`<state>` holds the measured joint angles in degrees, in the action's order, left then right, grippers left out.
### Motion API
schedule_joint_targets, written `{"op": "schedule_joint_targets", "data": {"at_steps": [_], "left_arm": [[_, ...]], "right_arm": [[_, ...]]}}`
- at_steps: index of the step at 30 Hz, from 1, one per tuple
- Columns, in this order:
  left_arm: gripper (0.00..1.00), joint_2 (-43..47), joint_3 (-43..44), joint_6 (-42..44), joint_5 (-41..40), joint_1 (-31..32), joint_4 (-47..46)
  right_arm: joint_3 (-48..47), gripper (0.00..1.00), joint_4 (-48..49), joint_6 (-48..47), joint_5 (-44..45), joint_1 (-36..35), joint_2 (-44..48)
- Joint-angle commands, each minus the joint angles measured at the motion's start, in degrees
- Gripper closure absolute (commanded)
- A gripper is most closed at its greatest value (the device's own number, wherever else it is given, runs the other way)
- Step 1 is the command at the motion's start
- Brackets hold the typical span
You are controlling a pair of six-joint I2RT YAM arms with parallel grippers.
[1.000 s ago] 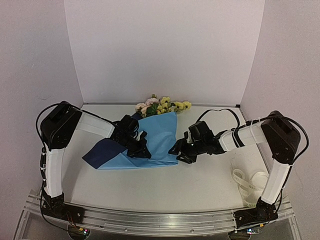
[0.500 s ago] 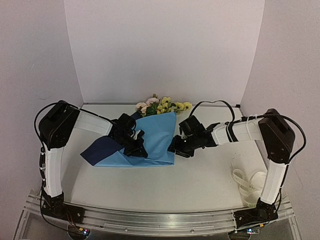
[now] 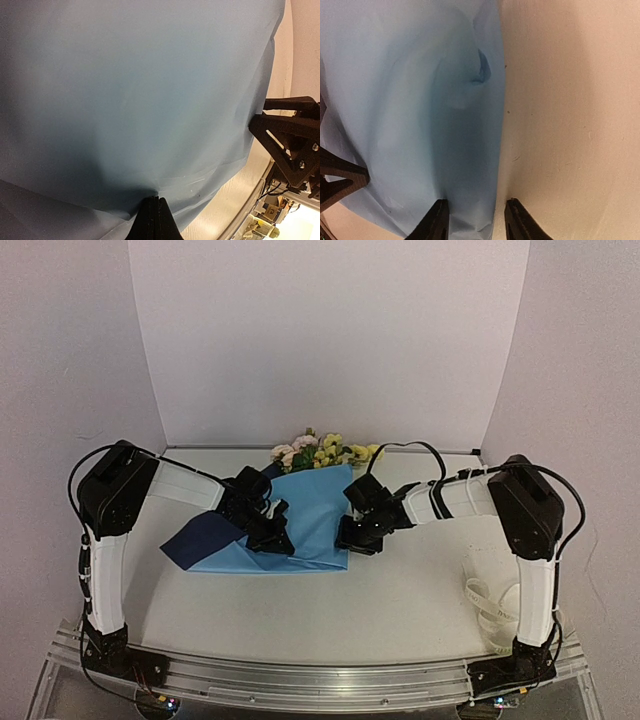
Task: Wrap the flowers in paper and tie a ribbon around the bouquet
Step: Adjust the 2/3-folded wrapping paper at the center of the board.
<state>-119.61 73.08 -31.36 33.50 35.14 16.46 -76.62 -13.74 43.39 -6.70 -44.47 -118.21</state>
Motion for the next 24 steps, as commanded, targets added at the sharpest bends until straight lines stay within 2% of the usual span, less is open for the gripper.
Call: {"op": "schedule_joint_targets", "data": {"at_steps": [1,5,10,17,24], "left_arm": [[1.0,-1.18,-1.36,1.48,-7.13,-1.19,7.06],[1.0,-1.24,-0.94,1.6,-6.93,-1.2,7.16],[1.0,-0.64,-0.38,2.19,-6.59,-1.21,7.19],[0.99,2.16,-0.31,2.46,-5.25,-0.58,6.83],[0.83,9.5,-1.48,1.05,-6.47,1.5,5.91]], "right_arm": [[-0.97,0.66,-2.16,0.15,0.83,-0.44,-1.07],[0.23,0.77,-2.13,1.46,0.5,-0.61,-0.39],[2.17,0.99,-2.1,4.08,-0.08,-1.02,0.99],[6.01,1.0,-2.67,10.52,-0.16,-2.51,4.34],[11.38,1.0,-2.69,18.08,2.87,-4.86,7.51]]}}
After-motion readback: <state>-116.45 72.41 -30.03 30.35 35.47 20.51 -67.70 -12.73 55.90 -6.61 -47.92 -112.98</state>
